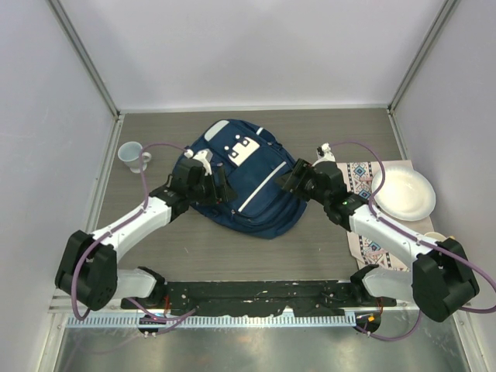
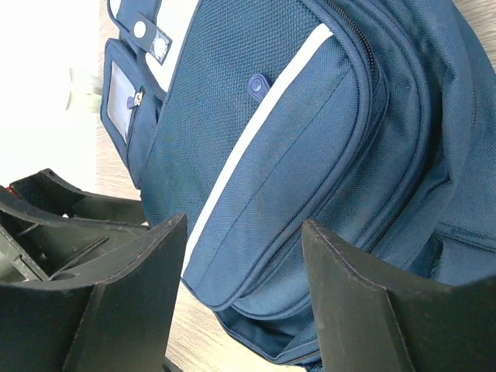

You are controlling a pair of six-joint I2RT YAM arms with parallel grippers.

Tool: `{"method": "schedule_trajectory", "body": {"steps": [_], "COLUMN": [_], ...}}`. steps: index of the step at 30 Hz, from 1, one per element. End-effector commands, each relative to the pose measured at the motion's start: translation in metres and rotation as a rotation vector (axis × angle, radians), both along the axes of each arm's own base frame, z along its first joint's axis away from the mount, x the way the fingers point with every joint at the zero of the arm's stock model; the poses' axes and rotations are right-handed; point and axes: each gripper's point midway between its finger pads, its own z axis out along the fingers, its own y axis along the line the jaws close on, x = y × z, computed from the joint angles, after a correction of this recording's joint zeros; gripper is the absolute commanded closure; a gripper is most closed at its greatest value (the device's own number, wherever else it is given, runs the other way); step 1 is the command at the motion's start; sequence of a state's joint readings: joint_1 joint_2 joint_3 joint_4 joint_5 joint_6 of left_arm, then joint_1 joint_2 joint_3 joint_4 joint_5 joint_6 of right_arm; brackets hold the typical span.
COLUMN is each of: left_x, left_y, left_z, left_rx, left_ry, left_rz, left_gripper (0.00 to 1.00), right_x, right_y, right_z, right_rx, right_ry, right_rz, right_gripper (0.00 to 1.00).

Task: Pack the student bag
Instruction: Zip the student bag at the center of the board.

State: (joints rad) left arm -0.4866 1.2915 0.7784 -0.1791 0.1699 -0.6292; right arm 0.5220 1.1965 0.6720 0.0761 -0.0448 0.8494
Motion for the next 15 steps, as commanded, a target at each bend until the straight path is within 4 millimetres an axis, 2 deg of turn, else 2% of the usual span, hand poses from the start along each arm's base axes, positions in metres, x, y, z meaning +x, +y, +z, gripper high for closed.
{"method": "schedule_trajectory", "body": {"steps": [1,5,8,12,13,15], "left_x": [0.014,0.023,0.029,0.034,0.034,0.033], "left_y": [-0.006,-0.012,-0.016,-0.022,-0.023,-0.026], "left_z": [0.010,0.010,0.011,0.014,0.014,0.013], "left_rx": [-0.053,-0.083,-0.086,-0.112,-0.123,-0.136], "left_ry": [-0.046,-0.046,-0.044,-0.049,-0.046,-0.030], "left_rz": [0.006,0.001,0.000,-0.004,-0.002,-0.014], "left_gripper": [0.24,0.28,0.37,0.57,0.66,0.75], "right_x": [0.004,0.003,0.001,-0.005,-0.005,-0.011], "right_y": [0.006,0.007,0.008,0.008,0.008,0.008], "right_z": [0.031,0.036,0.039,0.041,0.044,0.040], "right_rx": [0.023,0.022,0.015,-0.036,-0.057,-0.096], "right_ry": [-0.083,-0.099,-0.117,-0.132,-0.150,-0.139], "right_rz": [0.028,0.040,0.057,0.097,0.109,0.122], "right_gripper": [0.34,0.35,0.35,0.35,0.35,0.35]}}
